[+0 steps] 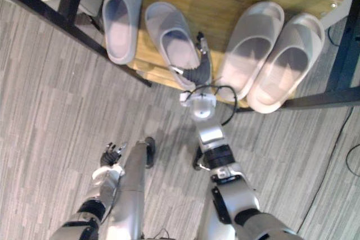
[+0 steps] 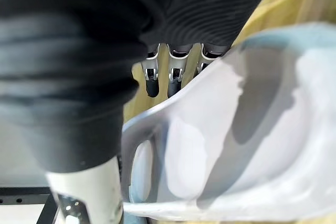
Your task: Organize the slippers on the shoe rack
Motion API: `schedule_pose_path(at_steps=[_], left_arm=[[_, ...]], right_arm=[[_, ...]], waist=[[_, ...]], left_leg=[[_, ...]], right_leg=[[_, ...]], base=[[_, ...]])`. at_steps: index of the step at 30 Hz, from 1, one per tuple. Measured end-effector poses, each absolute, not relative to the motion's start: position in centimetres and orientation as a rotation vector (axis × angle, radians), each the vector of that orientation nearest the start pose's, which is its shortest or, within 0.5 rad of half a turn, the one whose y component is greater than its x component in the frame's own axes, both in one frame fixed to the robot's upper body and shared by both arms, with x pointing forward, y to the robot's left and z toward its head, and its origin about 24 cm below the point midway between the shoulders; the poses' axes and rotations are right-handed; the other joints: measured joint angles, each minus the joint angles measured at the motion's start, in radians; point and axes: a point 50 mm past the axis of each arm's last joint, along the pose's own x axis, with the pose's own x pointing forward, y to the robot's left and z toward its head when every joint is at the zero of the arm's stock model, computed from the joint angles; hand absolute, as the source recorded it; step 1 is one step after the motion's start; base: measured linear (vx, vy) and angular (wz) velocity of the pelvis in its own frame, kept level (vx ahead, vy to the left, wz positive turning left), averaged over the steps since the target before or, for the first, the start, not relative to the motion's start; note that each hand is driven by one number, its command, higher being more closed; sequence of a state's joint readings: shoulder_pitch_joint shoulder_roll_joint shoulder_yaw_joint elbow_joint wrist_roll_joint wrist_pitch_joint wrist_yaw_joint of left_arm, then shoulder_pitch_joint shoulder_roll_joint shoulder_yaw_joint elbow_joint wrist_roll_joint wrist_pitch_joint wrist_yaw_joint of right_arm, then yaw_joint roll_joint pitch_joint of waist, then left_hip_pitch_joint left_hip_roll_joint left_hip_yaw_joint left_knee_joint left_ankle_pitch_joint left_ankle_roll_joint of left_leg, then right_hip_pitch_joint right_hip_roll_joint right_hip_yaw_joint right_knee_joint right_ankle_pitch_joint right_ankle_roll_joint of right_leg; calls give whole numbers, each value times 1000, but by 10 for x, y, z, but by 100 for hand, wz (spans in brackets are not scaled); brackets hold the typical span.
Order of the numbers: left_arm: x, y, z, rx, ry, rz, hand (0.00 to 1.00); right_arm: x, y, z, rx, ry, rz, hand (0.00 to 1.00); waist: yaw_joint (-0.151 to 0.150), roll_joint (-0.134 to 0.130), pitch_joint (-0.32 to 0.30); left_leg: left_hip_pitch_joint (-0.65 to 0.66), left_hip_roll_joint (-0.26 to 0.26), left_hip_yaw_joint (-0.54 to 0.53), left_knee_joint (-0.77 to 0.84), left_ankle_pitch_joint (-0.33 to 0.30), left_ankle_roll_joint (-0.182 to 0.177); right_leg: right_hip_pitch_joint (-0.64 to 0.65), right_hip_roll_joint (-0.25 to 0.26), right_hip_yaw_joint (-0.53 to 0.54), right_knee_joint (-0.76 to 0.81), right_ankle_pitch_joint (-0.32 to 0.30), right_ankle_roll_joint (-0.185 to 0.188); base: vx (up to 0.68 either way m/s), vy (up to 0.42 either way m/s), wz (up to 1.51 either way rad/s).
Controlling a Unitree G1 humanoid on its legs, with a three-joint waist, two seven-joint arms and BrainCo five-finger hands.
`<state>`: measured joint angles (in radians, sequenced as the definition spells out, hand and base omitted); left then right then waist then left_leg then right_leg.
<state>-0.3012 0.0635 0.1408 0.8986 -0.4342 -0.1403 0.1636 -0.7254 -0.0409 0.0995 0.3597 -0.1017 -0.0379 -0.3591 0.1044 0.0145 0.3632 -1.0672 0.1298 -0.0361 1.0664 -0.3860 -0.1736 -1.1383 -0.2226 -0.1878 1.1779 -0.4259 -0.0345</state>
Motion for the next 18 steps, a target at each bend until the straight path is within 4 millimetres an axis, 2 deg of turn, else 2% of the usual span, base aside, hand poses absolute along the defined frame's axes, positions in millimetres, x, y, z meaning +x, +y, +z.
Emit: schedule_pose_path(at_steps=[5,12,18], left_arm=[[268,194,-65,-376,456,417,0],[269,194,-64,-379,452,421,0],[269,194,-64,-381,453,423,0]], right_arm=[[359,-90,178,-70,-415,-83,0],[358,-78,183,55,-412,-43,0],[364,-73,196,199,-400,-39,0]], waist=[[0,-19,12],[0,-21,13],[2,-21,13]], left_leg=[[9,1,-1,-6,2,-1],[5,-1,-4,-9,2,-1],[4,-4,-11,-14,8,-6]], right_leg=[[12,3,-3,-9,0,4],[12,2,-7,-12,1,1],[12,-1,-14,-11,1,0]], base=[[-6,1,0],[0,1,0],[-7,-3,1]])
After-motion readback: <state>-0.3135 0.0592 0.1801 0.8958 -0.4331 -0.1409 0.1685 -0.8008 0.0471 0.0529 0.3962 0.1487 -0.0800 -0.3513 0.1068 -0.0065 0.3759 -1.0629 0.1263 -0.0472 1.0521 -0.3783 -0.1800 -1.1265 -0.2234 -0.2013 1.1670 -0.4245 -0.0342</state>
